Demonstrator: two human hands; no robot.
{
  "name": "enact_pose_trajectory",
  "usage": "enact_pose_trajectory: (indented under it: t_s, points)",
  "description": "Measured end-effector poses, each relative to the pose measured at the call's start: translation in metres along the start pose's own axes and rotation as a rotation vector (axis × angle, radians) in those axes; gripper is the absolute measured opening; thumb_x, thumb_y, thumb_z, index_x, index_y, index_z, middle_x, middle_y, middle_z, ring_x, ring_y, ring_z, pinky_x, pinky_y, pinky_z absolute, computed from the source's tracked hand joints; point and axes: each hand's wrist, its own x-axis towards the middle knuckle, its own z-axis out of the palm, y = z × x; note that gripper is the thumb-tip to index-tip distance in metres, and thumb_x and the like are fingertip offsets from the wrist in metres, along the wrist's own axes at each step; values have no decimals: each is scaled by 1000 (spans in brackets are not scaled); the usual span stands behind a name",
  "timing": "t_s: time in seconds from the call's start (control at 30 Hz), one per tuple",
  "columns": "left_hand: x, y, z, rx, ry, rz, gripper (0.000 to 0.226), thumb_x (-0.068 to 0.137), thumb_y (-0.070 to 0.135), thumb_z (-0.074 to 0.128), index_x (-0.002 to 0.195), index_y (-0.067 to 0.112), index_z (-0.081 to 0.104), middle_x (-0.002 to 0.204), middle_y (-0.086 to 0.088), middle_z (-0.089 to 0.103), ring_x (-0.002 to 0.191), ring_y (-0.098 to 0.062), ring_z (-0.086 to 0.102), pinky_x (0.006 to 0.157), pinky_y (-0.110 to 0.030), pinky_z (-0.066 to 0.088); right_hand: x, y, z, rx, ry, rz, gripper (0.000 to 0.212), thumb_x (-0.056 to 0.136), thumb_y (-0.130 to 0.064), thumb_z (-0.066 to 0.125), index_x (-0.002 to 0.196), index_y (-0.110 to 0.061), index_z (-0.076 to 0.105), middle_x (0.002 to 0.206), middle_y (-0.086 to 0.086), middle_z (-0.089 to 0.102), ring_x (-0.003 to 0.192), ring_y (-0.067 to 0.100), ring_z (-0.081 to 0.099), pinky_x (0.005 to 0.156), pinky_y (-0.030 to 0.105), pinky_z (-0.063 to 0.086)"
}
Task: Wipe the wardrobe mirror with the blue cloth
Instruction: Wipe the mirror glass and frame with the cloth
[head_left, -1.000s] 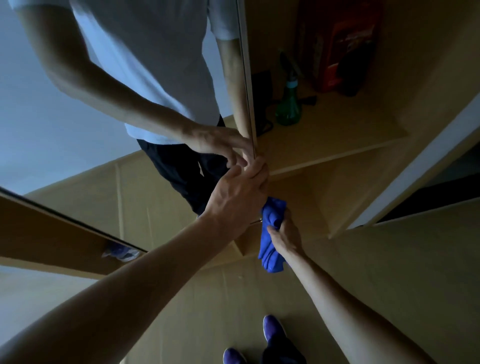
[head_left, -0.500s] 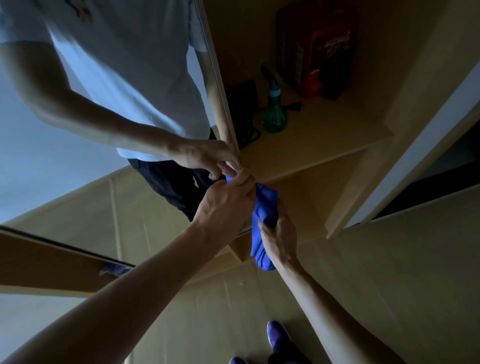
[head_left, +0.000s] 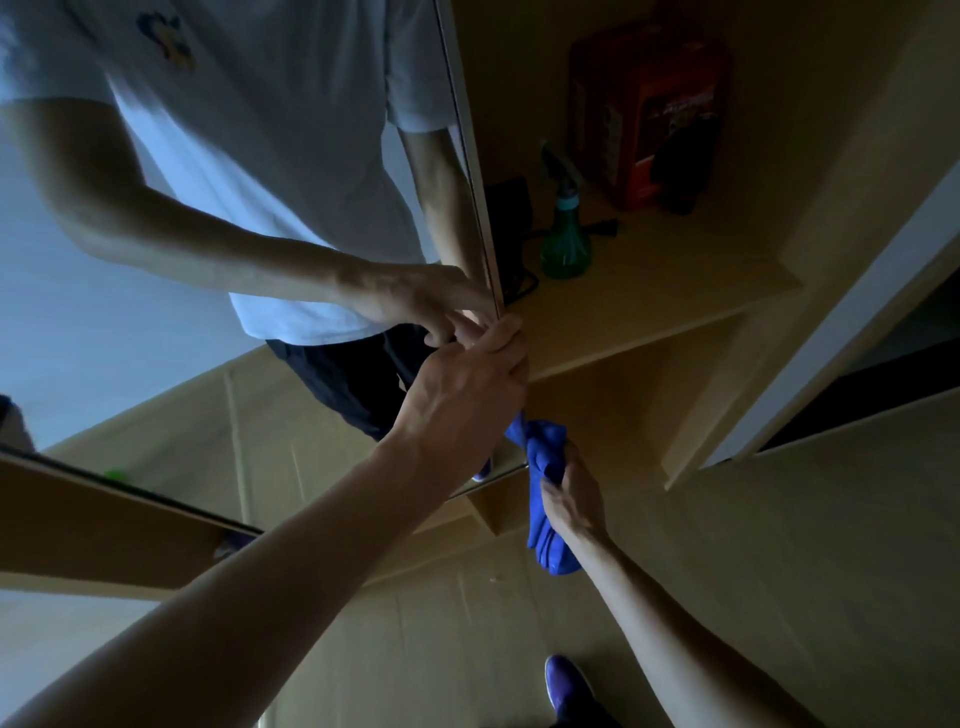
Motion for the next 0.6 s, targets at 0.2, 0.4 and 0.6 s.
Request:
enact_pose_trajectory:
  t_s: [0.2, 0.4, 0.6]
  points:
    - [-3, 2, 9, -26, -16, -7, 45, 71, 29, 87, 106, 3, 77, 119, -11, 71, 130, -29, 48, 69, -35, 59, -33, -42, -19, 169, 200, -124, 26, 88, -6, 58, 110, -20, 59, 89, -9, 64, 78, 10, 62, 63, 6, 39]
    - [6, 0, -18, -68, -127, 38, 45, 49, 26, 89, 88, 8, 76, 98, -5, 67, 108, -28, 61, 65, -38, 58, -51, -78, -34, 280, 320, -280, 14, 86, -10, 61, 96, -18, 56, 85, -5, 65, 79, 3, 63, 74, 16, 47]
    - [18, -22, -54, -55, 143, 64, 33, 76, 7, 42, 82, 6, 74, 98, -9, 67, 109, -31, 65, 68, -40, 57, -42, -58, -31, 66, 180, -182, 44, 85, -36, 53, 116, -7, 62, 106, 5, 69, 96, 22, 67, 82, 32, 50]
